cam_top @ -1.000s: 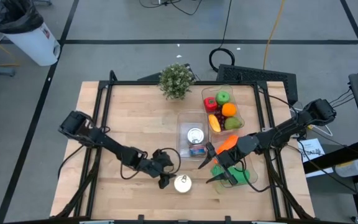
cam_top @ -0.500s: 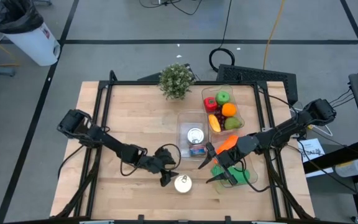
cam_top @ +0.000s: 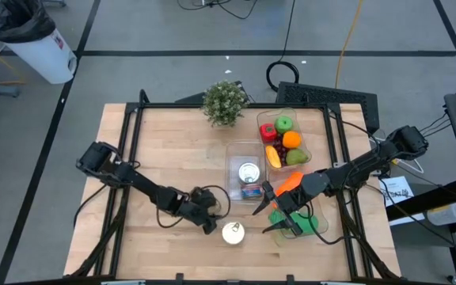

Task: Pick & Place Food Item
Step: Put the blue tuna can into the middle transparent bin

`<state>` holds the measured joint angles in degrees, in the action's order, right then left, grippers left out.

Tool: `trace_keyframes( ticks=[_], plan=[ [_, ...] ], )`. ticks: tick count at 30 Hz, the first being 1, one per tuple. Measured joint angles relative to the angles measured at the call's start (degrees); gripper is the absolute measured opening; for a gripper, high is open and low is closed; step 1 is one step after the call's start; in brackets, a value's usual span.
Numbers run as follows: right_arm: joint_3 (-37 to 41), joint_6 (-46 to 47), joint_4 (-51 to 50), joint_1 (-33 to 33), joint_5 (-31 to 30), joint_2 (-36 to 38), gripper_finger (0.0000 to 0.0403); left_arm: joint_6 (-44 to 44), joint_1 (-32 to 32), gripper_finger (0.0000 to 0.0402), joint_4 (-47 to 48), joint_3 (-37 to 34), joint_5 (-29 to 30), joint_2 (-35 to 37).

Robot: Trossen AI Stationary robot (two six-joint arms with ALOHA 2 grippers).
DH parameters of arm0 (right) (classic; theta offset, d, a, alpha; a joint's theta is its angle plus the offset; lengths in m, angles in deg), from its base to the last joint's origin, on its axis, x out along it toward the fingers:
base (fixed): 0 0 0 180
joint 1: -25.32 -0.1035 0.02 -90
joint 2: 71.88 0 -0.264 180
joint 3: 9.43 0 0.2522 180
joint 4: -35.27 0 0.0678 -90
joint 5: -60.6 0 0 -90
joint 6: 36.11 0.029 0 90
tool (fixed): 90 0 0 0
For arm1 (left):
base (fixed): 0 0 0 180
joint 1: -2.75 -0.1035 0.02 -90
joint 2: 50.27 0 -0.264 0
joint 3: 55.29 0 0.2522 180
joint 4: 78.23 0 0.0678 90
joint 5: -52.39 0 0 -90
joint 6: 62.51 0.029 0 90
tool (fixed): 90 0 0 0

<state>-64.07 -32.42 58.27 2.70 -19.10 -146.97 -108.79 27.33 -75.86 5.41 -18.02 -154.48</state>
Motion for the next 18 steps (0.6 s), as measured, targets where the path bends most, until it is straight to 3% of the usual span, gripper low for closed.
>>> trace_keyframes(
  ticks=[5,8,10,15,18],
  plan=[
    [0.00,0.08,-0.22,0.00,0.01,-0.02,0.0254,-6.44,-0.12,0.0285,12.55,-0.05,0.31,2.42],
    [0.00,0.01,-0.31,0.00,0.01,-0.02,0.0254,-9.12,0.19,0.0285,15.40,-0.03,0.04,3.68],
    [0.00,-0.06,-0.38,0.00,0.01,-0.02,0.0254,-8.16,0.80,0.0285,14.36,-0.30,0.66,5.08],
    [0.00,-0.06,-0.18,0.02,0.00,-0.02,0.0254,-4.46,2.44,0.0285,1.32,0.16,0.59,5.77],
    [0.01,-0.06,-0.17,0.02,-0.01,-0.02,0.0254,-3.80,2.64,0.0285,1.92,1.95,0.67,3.88]
  ],
)
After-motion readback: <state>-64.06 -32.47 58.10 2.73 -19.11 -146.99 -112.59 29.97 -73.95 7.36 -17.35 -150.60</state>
